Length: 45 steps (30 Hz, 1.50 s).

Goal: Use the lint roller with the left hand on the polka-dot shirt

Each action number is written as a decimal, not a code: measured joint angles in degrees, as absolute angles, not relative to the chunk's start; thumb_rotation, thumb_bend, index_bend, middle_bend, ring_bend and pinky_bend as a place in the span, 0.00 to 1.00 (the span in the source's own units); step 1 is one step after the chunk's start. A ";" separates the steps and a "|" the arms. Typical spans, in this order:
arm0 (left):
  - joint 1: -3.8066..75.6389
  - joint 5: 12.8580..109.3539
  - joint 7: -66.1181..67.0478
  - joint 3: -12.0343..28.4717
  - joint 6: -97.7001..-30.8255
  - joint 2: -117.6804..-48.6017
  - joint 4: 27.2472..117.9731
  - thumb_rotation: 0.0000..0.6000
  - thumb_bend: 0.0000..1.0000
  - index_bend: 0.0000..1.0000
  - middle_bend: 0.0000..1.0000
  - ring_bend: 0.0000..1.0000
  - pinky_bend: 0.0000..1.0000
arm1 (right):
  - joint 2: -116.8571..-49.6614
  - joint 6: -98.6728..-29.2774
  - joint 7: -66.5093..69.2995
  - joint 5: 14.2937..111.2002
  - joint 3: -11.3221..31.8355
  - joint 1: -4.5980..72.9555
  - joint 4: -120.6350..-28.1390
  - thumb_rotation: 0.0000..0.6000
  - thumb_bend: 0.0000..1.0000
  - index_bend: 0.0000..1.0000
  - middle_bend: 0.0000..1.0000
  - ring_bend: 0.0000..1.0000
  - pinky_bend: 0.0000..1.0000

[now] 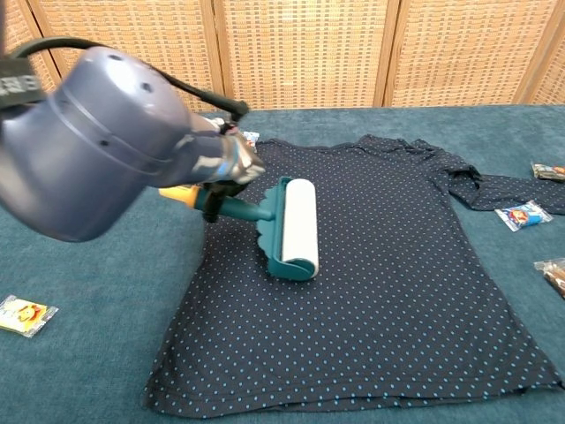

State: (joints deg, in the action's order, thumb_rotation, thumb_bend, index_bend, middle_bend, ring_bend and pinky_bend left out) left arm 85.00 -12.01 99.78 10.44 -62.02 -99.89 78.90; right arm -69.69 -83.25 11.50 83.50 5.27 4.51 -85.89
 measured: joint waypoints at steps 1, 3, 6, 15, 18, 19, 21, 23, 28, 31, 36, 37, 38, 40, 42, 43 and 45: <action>84.60 -11.78 99.52 10.17 -62.09 -99.39 79.45 1.00 0.90 0.91 0.90 0.78 0.73 | -69.70 -83.33 11.36 83.59 5.24 4.49 -85.95 1.00 0.03 0.00 0.00 0.00 0.00; 83.67 -11.19 98.81 9.48 -62.23 -98.12 80.85 1.00 0.90 0.91 0.90 0.78 0.73 | -69.72 -83.46 11.02 83.79 5.15 4.47 -86.09 1.00 0.03 0.00 0.00 0.00 0.00; 82.53 -10.34 97.78 8.51 -62.37 -96.46 82.74 1.00 0.90 0.91 0.90 0.78 0.72 | -69.77 -83.61 10.61 84.07 5.02 4.45 -86.27 1.00 0.04 0.00 0.00 0.00 0.00; 75.94 -2.77 88.62 4.22 -62.15 -86.86 92.32 1.00 0.90 0.91 0.90 0.78 0.72 | -70.25 -84.62 8.10 85.62 4.38 4.34 -86.94 1.00 0.03 0.00 0.00 0.00 0.00; 73.68 1.26 84.72 2.69 -61.88 -83.29 94.72 1.00 0.89 0.90 0.89 0.78 0.71 | -70.52 -85.04 6.94 86.11 4.16 4.28 -87.16 1.00 0.03 0.00 0.00 0.00 0.00; 73.01 2.58 83.44 2.37 -61.79 -82.55 95.20 1.00 0.88 0.89 0.88 0.77 0.71 | -70.60 -85.16 6.59 86.27 4.10 4.25 -87.22 1.00 0.03 0.00 0.00 0.00 0.00; 71.31 6.18 80.19 1.67 -61.64 -81.16 96.13 1.00 0.87 0.89 0.87 0.77 0.70 | -70.80 -85.55 5.60 86.71 3.92 4.18 -87.38 1.00 0.03 0.00 0.00 0.00 0.00; 69.65 10.00 77.20 0.89 -61.47 -79.90 96.83 1.00 0.85 0.88 0.86 0.75 0.68 | -70.99 -85.99 4.61 87.21 3.73 4.08 -87.59 1.00 0.03 0.00 0.00 0.00 0.00; 64.27 20.93 67.36 -1.72 -60.63 -76.32 98.45 1.00 0.79 0.86 0.81 0.72 0.64 | -71.29 -87.47 2.59 88.65 3.24 3.68 -88.47 1.00 0.03 0.00 0.00 0.00 0.00; 61.14 26.23 62.23 -3.25 -60.14 -74.63 98.73 1.00 0.74 0.82 0.76 0.68 0.58 | -71.29 -88.38 1.84 89.41 3.08 3.43 -88.95 1.00 0.03 0.00 0.00 0.00 0.00; 56.70 33.34 56.62 -5.35 -60.29 -73.21 97.37 1.00 0.66 0.73 0.69 0.64 0.54 | -71.21 -89.49 0.74 90.56 2.80 3.08 -89.70 1.00 0.03 0.00 0.00 0.00 0.00; 55.99 34.39 55.68 -5.58 -60.45 -73.23 96.75 1.00 0.65 0.70 0.65 0.61 0.53 | -71.21 -89.64 0.57 90.74 2.75 3.04 -89.80 1.00 0.03 0.00 0.00 0.00 0.00; 55.34 35.40 54.74 -5.80 -60.57 -73.28 96.03 1.00 0.64 0.66 0.62 0.59 0.52 | -71.21 -89.85 0.32 90.99 2.68 2.98 -89.97 1.00 0.03 0.00 0.00 0.00 0.00; 54.18 37.25 53.07 -6.21 -60.67 -73.57 94.24 1.00 0.64 0.61 0.56 0.55 0.50 | -71.20 -90.22 -0.10 91.43 2.54 2.85 -90.26 1.00 0.03 0.00 0.00 0.00 0.00; 53.43 38.72 51.73 -6.35 -60.67 -74.20 92.41 1.00 0.61 0.54 0.49 0.49 0.47 | -71.19 -90.50 -0.46 91.82 2.43 2.76 -90.55 1.00 0.03 0.00 0.00 0.00 0.00; 53.12 39.37 51.18 -6.36 -60.67 -74.54 91.67 1.00 0.55 0.46 0.41 0.43 0.43 | -71.19 -90.59 -0.58 91.95 2.39 2.73 -90.64 1.00 0.03 0.00 0.00 0.00 0.00; 52.45 40.57 50.14 -6.27 -60.71 -75.33 90.21 1.00 0.40 0.30 0.24 0.28 0.32 | -71.17 -90.85 -0.82 92.21 2.32 2.66 -90.78 1.00 0.03 0.00 0.00 0.00 0.00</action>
State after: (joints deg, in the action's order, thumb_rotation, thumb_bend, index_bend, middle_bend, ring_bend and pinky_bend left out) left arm 52.45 40.57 50.14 -6.27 -60.71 -75.33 90.21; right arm -71.17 -90.85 -0.82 92.21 2.32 2.66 -90.78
